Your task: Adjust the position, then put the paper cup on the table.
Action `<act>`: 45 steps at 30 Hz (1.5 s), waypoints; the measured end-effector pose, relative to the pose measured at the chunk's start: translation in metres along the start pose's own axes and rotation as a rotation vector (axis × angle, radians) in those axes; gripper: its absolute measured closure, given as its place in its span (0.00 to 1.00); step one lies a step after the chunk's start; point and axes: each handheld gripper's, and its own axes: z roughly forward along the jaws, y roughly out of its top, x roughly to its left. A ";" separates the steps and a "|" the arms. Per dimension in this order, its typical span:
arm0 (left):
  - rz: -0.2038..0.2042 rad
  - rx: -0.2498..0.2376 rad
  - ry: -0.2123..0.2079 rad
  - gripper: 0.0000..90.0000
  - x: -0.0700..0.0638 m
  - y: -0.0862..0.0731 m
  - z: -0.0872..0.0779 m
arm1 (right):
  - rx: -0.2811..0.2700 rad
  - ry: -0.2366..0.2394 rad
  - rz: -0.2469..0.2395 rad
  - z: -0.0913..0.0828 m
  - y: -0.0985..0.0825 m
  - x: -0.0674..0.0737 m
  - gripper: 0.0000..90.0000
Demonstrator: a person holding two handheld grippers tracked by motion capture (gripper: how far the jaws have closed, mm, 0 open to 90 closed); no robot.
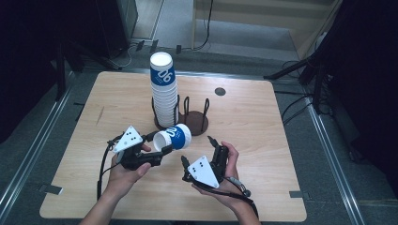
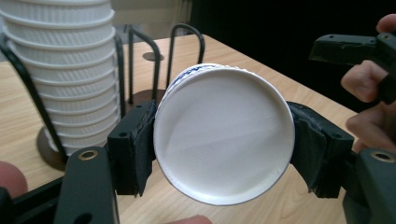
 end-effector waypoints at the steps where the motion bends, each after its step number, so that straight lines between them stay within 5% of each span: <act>1: 0.001 0.000 0.006 0.34 0.000 0.000 0.000 | 0.002 -0.002 0.016 0.000 0.000 -0.001 0.01; 6: -0.002 0.001 0.010 0.34 0.001 0.000 0.000 | 0.019 -0.002 0.104 0.002 -0.004 -0.009 0.01; 10: -0.001 -0.004 0.019 0.34 0.001 0.000 -0.001 | 0.056 0.058 0.258 0.005 -0.008 -0.017 0.03; 19: 0.015 -0.056 0.030 0.34 -0.001 -0.002 0.000 | 0.095 0.075 0.561 0.005 -0.011 -0.028 0.01; 24: 0.017 -0.091 0.028 0.34 -0.003 -0.004 0.001 | 0.099 0.078 0.685 0.002 -0.009 -0.032 0.01; 29: 0.020 -0.105 0.026 0.34 -0.004 -0.005 0.003 | 0.096 0.044 0.759 0.000 -0.008 -0.034 0.01; 35: 0.027 -0.112 0.042 0.34 -0.008 -0.007 0.007 | 0.106 0.064 0.926 -0.001 -0.006 -0.032 0.00; 39: 0.029 -0.120 0.045 0.34 -0.010 -0.006 0.008 | 0.119 0.096 1.093 -0.001 -0.002 -0.035 0.00; 45: 0.018 -0.126 0.021 0.34 -0.013 -0.007 0.012 | 0.143 0.101 1.218 0.000 0.003 -0.035 0.00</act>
